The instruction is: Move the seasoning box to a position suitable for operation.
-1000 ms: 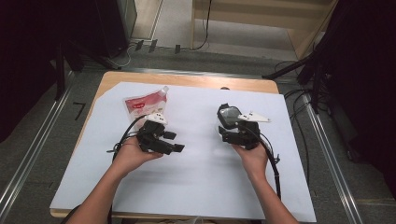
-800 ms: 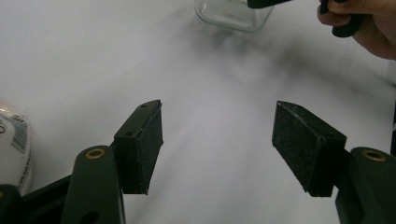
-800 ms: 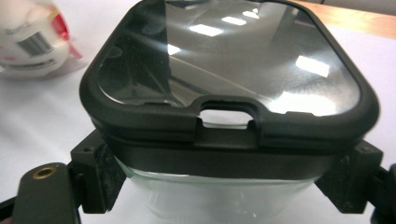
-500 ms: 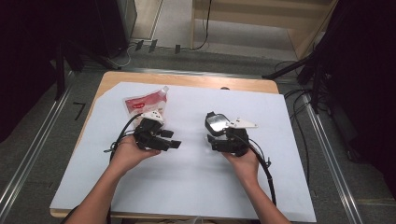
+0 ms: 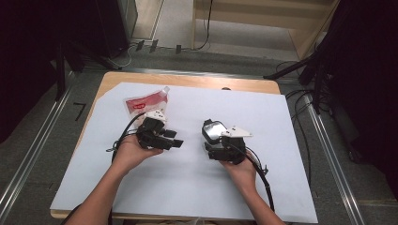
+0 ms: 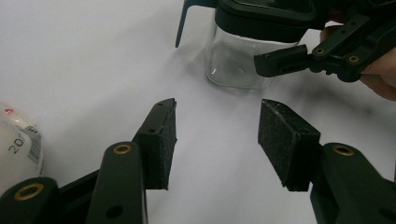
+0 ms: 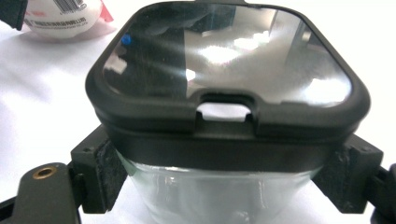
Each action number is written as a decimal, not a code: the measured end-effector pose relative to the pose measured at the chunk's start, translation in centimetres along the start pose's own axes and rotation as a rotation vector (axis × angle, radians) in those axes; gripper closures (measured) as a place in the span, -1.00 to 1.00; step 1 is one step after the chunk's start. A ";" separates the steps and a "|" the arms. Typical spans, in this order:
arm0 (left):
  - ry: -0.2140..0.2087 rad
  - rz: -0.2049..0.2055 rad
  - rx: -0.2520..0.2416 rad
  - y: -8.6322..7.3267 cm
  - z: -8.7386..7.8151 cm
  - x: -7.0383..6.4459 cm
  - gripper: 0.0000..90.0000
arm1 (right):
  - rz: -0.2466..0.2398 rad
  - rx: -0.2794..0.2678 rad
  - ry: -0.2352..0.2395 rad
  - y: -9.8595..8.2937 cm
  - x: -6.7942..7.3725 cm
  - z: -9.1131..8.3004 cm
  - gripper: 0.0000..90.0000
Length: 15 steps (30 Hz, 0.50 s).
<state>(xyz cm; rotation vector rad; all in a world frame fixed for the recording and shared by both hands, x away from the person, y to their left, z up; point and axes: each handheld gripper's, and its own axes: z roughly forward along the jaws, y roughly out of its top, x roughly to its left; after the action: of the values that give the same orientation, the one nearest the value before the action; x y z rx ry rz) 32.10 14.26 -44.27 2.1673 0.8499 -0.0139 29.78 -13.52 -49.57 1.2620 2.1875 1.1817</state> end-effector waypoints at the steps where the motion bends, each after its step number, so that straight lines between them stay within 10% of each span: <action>1: 0.005 0.013 0.010 0.1 0.0 0.0 0.07 | 0.000 0.002 0.001 0.0 0.0 0.0 -0.65; 15: 0.004 0.028 0.011 0.5 0.6 0.0 -0.01 | -0.004 0.027 0.025 0.2 0.2 -1.0 -0.70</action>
<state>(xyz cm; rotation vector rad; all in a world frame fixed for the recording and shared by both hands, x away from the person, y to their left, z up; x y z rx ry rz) 32.58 13.60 -44.36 2.1898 0.8234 -0.0004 29.18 -13.79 -48.79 1.2600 2.2295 1.1769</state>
